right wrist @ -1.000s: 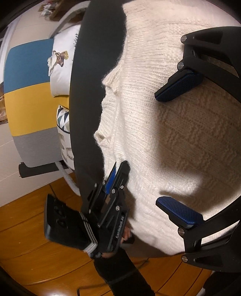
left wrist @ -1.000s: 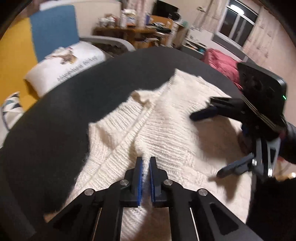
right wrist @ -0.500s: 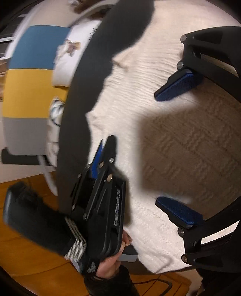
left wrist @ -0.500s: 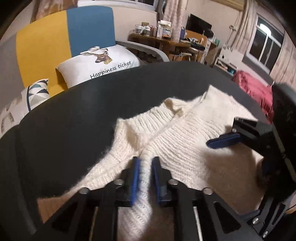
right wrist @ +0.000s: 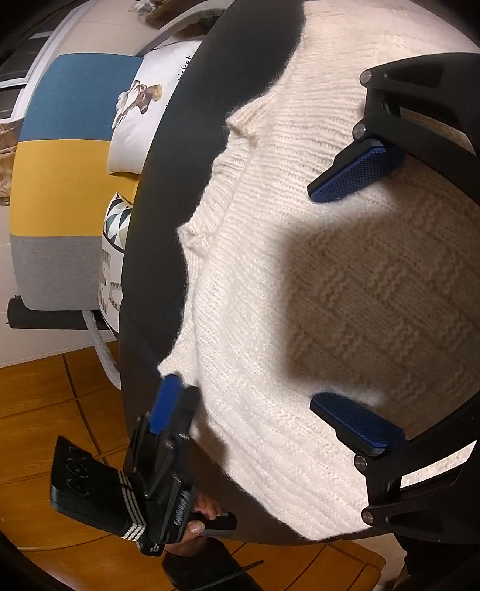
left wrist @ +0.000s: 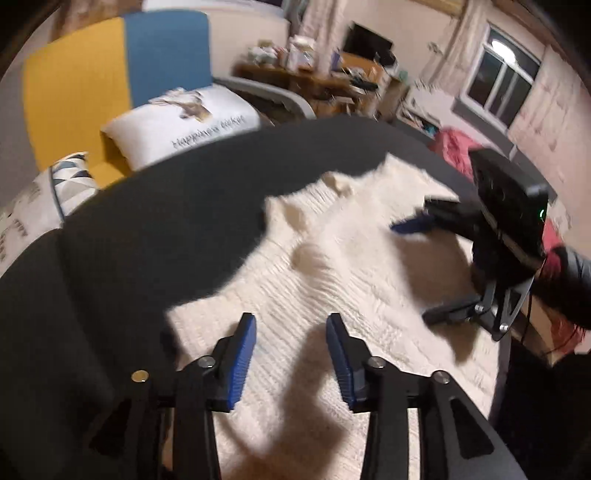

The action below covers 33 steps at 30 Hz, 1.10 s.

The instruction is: Fold clothes

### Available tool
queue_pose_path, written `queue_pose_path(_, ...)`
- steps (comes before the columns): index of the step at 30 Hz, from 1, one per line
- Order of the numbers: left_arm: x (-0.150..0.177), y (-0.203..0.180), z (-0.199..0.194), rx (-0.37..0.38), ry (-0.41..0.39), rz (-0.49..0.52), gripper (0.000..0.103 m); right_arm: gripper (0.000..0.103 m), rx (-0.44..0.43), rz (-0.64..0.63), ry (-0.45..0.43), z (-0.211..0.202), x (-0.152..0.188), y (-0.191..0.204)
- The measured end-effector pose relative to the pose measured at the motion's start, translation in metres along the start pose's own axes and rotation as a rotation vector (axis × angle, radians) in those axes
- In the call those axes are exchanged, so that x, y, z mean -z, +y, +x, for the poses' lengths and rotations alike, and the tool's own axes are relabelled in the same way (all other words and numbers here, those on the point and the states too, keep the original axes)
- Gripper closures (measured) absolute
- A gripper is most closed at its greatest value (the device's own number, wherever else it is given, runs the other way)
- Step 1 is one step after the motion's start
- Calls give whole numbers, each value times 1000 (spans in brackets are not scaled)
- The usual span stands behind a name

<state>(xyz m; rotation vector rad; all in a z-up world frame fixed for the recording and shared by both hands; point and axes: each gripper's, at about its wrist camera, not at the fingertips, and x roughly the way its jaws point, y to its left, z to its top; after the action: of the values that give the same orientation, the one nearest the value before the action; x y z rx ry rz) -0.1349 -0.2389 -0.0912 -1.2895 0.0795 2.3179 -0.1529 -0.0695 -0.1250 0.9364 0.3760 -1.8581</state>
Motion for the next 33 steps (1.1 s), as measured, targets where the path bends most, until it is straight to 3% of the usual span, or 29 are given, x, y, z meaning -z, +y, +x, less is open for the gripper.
queue_pose_path(4,-11,-4,23,-56,54,25,55,0,6,-1,4,0,-1,1)
queue_pose_path(7,-8,-8,25,-69,10,4,72,0,56,-3,12,-1,-5,6)
queue_pose_path(9,0,-10,20,-68,-31,-24,93,0,75,0,2,-6,-10,12)
queue_pose_path(11,9,-6,13,-84,-74,-87,96,0,50,0,-25,-12,-17,20)
queue_pose_path(15,13,-3,5,-164,-145,-142,97,0,1,-94,-11,-6,-29,46)
queue_pose_path(18,10,-6,21,-238,-108,-131,91,0,2,-128,53,18,-32,57)
queue_pose_path(24,8,13,-9,-244,-190,-230,79,0,52,-111,45,27,-23,61)
queue_pose_path(27,7,24,-12,-338,-124,-197,81,0,53,-108,39,26,-21,62)
queue_pose_path(29,4,31,-2,-244,-47,-220,79,0,53,-107,38,25,-21,62)
queue_pose_path(30,3,29,4,-239,-22,-204,75,0,54,-107,38,25,-21,62)
queue_pose_path(31,2,26,10,-253,1,-177,75,0,55,-108,38,25,-22,62)
queue_pose_path(32,0,18,16,-316,10,-114,72,0,56,-107,39,24,-23,62)
queue_pose_path(33,0,10,18,-369,12,-66,77,0,58,-105,42,24,-24,62)
